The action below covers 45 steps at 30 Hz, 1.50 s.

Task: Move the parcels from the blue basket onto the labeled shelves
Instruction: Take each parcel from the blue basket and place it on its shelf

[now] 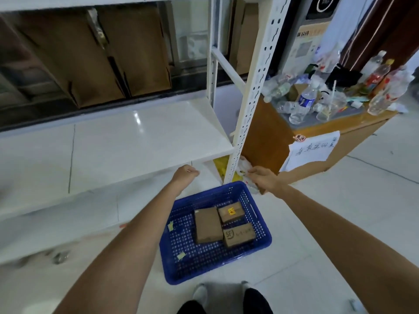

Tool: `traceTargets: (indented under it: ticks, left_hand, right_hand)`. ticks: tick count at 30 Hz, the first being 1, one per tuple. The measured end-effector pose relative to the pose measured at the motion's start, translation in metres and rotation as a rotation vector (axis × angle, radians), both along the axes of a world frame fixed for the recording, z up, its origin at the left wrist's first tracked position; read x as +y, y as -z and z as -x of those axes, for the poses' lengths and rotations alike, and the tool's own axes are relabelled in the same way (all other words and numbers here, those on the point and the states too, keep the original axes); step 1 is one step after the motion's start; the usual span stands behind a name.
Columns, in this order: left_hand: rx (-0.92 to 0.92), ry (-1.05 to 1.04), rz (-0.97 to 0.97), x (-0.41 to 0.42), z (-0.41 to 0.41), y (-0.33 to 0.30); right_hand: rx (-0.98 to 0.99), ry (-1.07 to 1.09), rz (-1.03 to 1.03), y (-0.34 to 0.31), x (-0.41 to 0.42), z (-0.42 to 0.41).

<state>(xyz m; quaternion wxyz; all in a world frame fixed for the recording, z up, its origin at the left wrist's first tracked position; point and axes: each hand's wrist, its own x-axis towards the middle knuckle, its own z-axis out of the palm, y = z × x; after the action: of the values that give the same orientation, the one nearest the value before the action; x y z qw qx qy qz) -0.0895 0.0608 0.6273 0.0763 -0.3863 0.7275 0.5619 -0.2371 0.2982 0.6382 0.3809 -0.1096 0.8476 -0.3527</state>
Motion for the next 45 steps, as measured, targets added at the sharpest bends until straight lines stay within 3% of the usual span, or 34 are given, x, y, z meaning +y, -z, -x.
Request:
traceTargets:
  ticks: [6, 12, 23, 29, 32, 38, 41, 45]
  left_hand:
    - [-0.074, -0.171, -0.027, 0.029, -0.006, 0.063]
    - [-0.113, -0.19, -0.09, 0.059, -0.007, 0.153]
    - [-0.261, -0.227, -0.007, 0.07, -0.006, 0.44]
    - [-0.261, -0.24, 0.044, 0.047, 0.013, 0.592]
    - [-0.322, -0.195, 0.036, 0.037, 0.024, 0.646]
    - [-0.453, -0.14, -0.172, 0.019, 0.027, 0.71]
    - [-0.461, -0.196, -0.304, 0.018, 0.016, 0.728]
    - [-0.455, -0.194, -0.316, 0.023, 0.003, 0.729]
  right_hand:
    - [-0.011, -0.167, 0.007, 0.061, 0.01, 0.027]
    - [-0.038, -0.147, -0.001, 0.148, 0.017, 0.042]
    - [-0.073, -0.204, -0.039, 0.445, -0.003, 0.048]
    - [-0.002, -0.34, -0.188, 0.59, -0.03, 0.06]
    - [-0.056, -0.411, -0.257, 0.649, -0.052, 0.059]
    - [-0.139, -0.626, -0.495, 0.707, -0.085, 0.05]
    - [-0.127, -0.585, -0.495, 0.716, -0.087, 0.049]
    - [-0.269, -0.488, -0.422, 0.716, -0.077, 0.044]
